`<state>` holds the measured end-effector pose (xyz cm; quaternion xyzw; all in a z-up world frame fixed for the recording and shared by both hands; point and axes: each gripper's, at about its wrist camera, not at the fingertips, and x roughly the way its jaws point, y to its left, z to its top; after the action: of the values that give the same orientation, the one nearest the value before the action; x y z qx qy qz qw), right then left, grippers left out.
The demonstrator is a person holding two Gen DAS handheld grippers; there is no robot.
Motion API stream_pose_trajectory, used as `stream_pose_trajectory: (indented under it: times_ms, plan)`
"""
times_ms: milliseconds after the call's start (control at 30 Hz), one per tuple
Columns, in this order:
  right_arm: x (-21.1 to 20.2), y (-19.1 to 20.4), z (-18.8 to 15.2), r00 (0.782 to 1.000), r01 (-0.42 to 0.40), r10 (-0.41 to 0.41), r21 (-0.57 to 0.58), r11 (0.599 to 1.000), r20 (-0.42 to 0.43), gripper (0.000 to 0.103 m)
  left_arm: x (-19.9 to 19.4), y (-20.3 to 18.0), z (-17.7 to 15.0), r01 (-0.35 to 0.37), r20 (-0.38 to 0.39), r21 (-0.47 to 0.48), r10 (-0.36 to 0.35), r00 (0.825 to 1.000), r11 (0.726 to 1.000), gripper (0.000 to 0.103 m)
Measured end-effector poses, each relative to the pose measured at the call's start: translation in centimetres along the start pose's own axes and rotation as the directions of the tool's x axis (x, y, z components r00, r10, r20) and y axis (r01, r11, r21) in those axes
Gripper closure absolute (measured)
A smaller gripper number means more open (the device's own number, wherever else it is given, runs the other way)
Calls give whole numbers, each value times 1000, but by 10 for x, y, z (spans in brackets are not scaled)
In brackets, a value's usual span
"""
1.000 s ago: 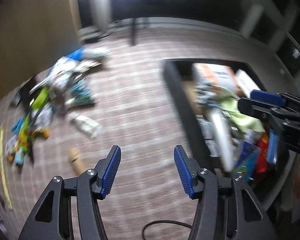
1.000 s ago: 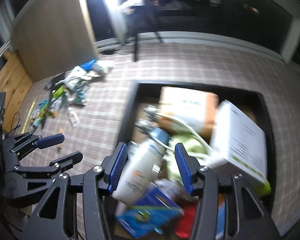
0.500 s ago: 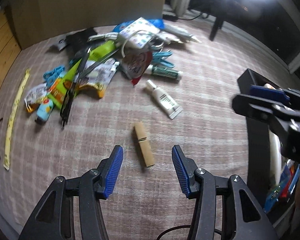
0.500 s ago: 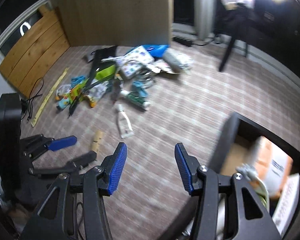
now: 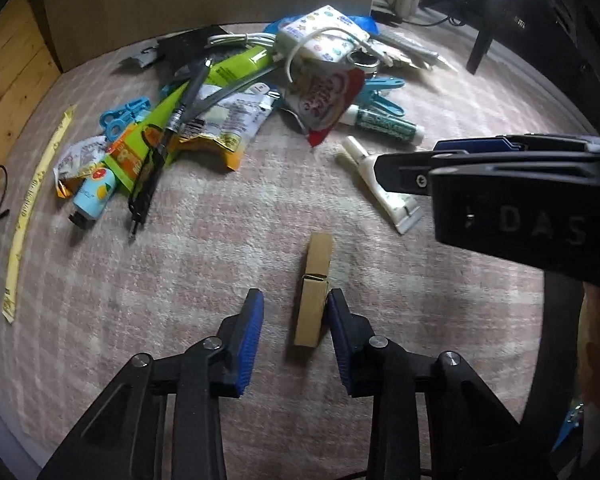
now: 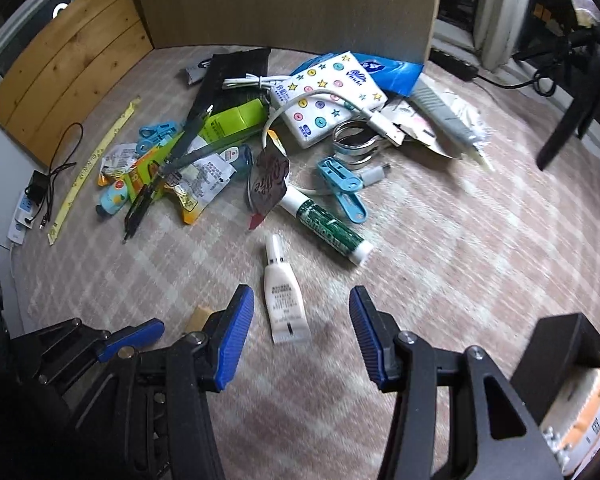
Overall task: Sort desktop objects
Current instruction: 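Grasp the wooden clothespin with the left tool while the right tool grasps the white cream tube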
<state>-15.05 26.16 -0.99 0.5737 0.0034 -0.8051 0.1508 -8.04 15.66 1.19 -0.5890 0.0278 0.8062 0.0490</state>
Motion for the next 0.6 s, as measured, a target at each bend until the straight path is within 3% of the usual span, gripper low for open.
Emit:
stream_pose_trajectory:
  times_ms: [267,433,600]
  plan:
    - [16,11,6,1000,19,-20,-36,999,-13,59,0,9,-2,-21,27,-8,21,999,1000,88]
    - [22,16,7,999,41,-42,-50,998,-4,66,0,22,-4,-25,35,-28,26,999,999,90]
    - [23,19,4,994,105,-104,-75,992,19,82,0,33,-6,-29,39,-49,31,999,998,91]
